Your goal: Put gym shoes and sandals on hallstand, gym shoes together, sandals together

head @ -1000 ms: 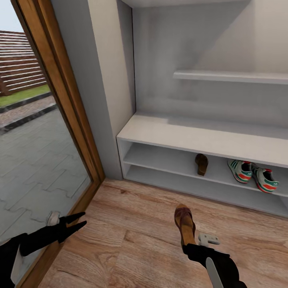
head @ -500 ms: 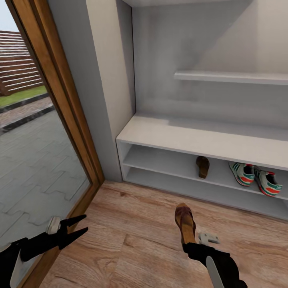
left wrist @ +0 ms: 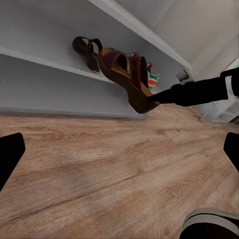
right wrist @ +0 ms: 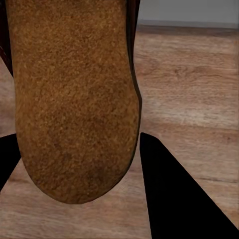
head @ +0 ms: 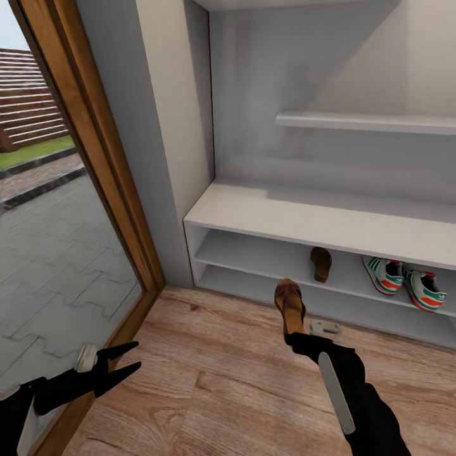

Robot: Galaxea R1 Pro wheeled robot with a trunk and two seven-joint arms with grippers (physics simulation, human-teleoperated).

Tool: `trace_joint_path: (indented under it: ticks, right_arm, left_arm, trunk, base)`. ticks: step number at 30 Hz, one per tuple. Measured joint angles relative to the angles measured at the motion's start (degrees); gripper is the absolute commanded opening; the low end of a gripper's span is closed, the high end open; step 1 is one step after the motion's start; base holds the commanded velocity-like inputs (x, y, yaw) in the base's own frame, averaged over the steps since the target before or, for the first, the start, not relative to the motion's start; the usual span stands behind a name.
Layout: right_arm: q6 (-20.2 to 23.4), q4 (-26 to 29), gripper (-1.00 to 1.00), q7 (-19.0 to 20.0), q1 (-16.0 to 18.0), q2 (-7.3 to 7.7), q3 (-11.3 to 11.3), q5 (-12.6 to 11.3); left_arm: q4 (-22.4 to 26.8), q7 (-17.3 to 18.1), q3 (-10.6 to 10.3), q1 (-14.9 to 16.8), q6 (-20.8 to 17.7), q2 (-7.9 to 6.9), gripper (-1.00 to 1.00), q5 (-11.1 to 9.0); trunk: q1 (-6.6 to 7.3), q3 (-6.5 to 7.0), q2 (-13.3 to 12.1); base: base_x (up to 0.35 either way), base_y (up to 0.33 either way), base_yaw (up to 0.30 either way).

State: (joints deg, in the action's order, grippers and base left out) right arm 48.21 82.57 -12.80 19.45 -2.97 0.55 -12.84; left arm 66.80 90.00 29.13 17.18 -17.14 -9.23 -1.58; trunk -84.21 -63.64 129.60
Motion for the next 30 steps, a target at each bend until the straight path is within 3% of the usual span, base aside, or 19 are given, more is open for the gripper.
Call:
trace_joint_path:
  ticks: [3,7,10,16,26,30]
  right_arm:
    - [0.0,-0.5,-1.00,0.0,1.5,0.02,0.0,1.9]
    - [-0.1,-4.0,-1.00,0.0,4.1,-0.06,0.0,9.0]
    - [-1.1,-7.6,-1.00,0.0,5.6,-0.10,0.0,11.5]
    - [-8.6,-13.2,-1.00,0.0,7.6,-0.01,0.0,12.5]
    - [-10.8,-14.1,-1.00,0.0,7.8,0.02,0.0,12.6]
    - [-16.2,-14.1,-1.00,0.0,7.9,-0.02,0.0,12.7]
  left_arm:
    - [0.0,0.0,-0.7,0.0,0.0,0.00,1.00,0.0]
    - [0.0,0.0,-1.0,0.0,0.0,0.00,1.00,0.0]
    - [0.0,0.0,-1.1,0.0,0.0,0.00,1.00,0.0]
    - [0.0,0.0,-1.1,0.0,0.0,0.00,1.00,0.0]
    - [0.0,0.0,-1.1,0.0,0.0,0.00,1.00,0.0]
    - [0.0,0.0,-1.1,0.0,0.0,0.00,1.00,0.0]
  trunk:
    - [0.00,0.00,0.0]
    - [0.00,0.00,0.0]
    - [0.00,0.00,0.0]
    - [0.00,0.00,0.0]
    - [0.00,0.00,0.0]
    - [0.00,0.00,0.0]
  base:
    - [0.000,0.000,0.000]
    - [0.000,0.000,0.000]
    - [0.000,0.000,0.000]
    - [0.000,0.000,0.000]
    - [0.000,0.000,0.000]
    - [0.000,0.000,0.000]
